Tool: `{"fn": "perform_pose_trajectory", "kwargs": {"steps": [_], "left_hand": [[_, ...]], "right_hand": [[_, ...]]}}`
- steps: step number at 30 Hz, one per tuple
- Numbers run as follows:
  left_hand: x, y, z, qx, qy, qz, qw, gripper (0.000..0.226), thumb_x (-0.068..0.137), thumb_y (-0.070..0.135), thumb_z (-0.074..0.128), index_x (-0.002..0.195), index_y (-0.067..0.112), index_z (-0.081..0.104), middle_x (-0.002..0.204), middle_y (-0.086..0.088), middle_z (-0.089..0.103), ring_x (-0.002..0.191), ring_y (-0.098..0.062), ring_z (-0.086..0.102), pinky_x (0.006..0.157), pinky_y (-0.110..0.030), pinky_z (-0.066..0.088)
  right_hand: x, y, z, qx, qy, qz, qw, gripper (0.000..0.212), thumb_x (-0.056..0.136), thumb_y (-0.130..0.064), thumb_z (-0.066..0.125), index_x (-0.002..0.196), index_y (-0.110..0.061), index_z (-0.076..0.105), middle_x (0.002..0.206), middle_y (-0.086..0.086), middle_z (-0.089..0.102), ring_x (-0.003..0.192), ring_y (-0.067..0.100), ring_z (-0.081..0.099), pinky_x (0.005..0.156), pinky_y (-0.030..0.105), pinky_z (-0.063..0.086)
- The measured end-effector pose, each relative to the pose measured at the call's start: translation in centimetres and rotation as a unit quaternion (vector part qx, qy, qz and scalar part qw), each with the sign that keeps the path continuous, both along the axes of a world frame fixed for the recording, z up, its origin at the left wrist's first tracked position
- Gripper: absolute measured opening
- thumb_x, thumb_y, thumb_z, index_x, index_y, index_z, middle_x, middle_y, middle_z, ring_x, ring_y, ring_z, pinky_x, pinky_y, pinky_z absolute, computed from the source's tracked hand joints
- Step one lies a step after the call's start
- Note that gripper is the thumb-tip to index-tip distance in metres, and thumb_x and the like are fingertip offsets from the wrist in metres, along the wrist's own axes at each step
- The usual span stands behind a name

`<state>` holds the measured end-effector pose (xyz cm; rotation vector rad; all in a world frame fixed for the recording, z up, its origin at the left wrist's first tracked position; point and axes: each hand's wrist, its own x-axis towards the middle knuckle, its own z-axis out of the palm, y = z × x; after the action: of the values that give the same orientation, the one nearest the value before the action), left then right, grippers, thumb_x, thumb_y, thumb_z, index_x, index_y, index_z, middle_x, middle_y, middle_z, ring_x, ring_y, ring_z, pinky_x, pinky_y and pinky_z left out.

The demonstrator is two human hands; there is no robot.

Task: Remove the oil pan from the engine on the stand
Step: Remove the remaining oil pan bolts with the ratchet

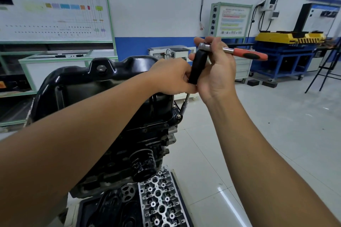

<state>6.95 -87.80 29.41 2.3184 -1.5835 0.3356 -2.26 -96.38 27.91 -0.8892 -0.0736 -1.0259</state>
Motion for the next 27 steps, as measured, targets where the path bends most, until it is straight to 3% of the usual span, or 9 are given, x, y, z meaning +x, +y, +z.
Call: {"fn": "perform_pose_trajectory", "kwargs": {"steps": [6, 9, 14, 17, 20, 22, 24, 27], "left_hand": [[0.0, 0.2, 0.0, -0.021, 0.012, 0.015, 1.000, 0.028, 0.077, 0.041, 0.074, 0.073, 0.016, 0.064, 0.066, -0.002, 0.064, 0.068, -0.023, 0.063, 0.059, -0.031, 0.044], [-0.1, 0.4, 0.0, -0.034, 0.036, 0.024, 0.998, 0.026, 0.073, 0.037, 0.077, 0.070, 0.015, 0.065, 0.068, -0.004, 0.067, 0.071, -0.024, 0.065, 0.059, -0.031, 0.045], [-0.7, 1.1, 0.2, -0.067, 0.083, 0.005, 0.994, 0.035, 0.065, 0.049, 0.076, 0.075, 0.016, 0.069, 0.077, -0.002, 0.072, 0.079, -0.023, 0.067, 0.076, -0.041, 0.055], [-0.7, 1.3, 0.2, -0.119, 0.129, -0.030, 0.984, 0.024, 0.075, 0.033, 0.080, 0.091, 0.017, 0.071, 0.081, -0.003, 0.075, 0.085, -0.025, 0.070, 0.083, -0.048, 0.055], [-0.4, 1.3, 0.2, -0.140, 0.136, -0.030, 0.980, 0.015, 0.080, 0.022, 0.080, 0.093, 0.019, 0.073, 0.082, -0.006, 0.074, 0.084, -0.026, 0.070, 0.084, -0.049, 0.056], [-0.2, 1.2, 0.3, -0.136, 0.143, -0.022, 0.980, 0.014, 0.079, 0.018, 0.078, 0.091, 0.016, 0.071, 0.084, -0.007, 0.074, 0.085, -0.027, 0.070, 0.084, -0.050, 0.056], [0.1, 0.9, 0.3, -0.132, 0.145, -0.013, 0.980, 0.012, 0.079, 0.020, 0.078, 0.082, 0.019, 0.066, 0.074, 0.000, 0.069, 0.075, -0.022, 0.066, 0.072, -0.044, 0.055], [0.3, 0.7, 0.2, -0.131, 0.137, -0.011, 0.982, 0.025, 0.081, 0.025, 0.080, 0.073, 0.027, 0.056, 0.063, 0.011, 0.059, 0.064, -0.014, 0.058, 0.065, -0.033, 0.047]], "right_hand": [[-0.1, 0.5, 0.5, 0.012, 0.022, 0.029, 0.999, 0.016, 0.106, -0.023, 0.056, 0.100, -0.009, 0.061, 0.095, 0.011, 0.076, 0.066, 0.025, 0.060, 0.063, 0.034, 0.053], [-0.2, 0.9, 1.2, 0.022, 0.071, 0.047, 0.996, 0.013, 0.097, -0.015, 0.061, 0.087, -0.009, 0.059, 0.088, 0.015, 0.072, 0.059, 0.022, 0.057, 0.054, 0.029, 0.047], [0.1, 1.1, 2.5, 0.051, 0.143, 0.064, 0.986, 0.013, 0.089, -0.016, 0.058, 0.077, -0.010, 0.056, 0.073, 0.010, 0.068, 0.054, 0.020, 0.055, 0.050, 0.027, 0.045], [0.1, 1.0, 3.1, 0.027, 0.201, 0.044, 0.978, 0.014, 0.084, -0.019, 0.058, 0.071, -0.013, 0.057, 0.072, 0.007, 0.071, 0.051, 0.020, 0.058, 0.054, 0.029, 0.052], [-0.4, 1.0, 3.7, -0.051, 0.288, 0.035, 0.956, 0.015, 0.083, -0.028, 0.059, 0.071, -0.019, 0.058, 0.072, 0.004, 0.069, 0.052, 0.021, 0.061, 0.063, 0.033, 0.053], [-1.3, 0.8, 4.2, -0.152, 0.385, -0.001, 0.910, 0.022, 0.088, -0.038, 0.061, 0.081, -0.017, 0.062, 0.075, 0.006, 0.071, 0.058, 0.023, 0.068, 0.070, 0.036, 0.055], [-2.4, 0.1, 4.8, -0.276, 0.456, -0.147, 0.833, 0.036, 0.090, -0.045, 0.063, 0.088, -0.010, 0.070, 0.081, 0.009, 0.077, 0.060, 0.021, 0.072, 0.066, 0.040, 0.061], [-3.9, -1.1, 6.6, -0.449, 0.370, -0.435, 0.687, 0.028, 0.091, -0.042, 0.063, 0.074, -0.020, 0.065, 0.070, -0.003, 0.067, 0.067, 0.015, 0.065, 0.069, 0.041, 0.059]]}}
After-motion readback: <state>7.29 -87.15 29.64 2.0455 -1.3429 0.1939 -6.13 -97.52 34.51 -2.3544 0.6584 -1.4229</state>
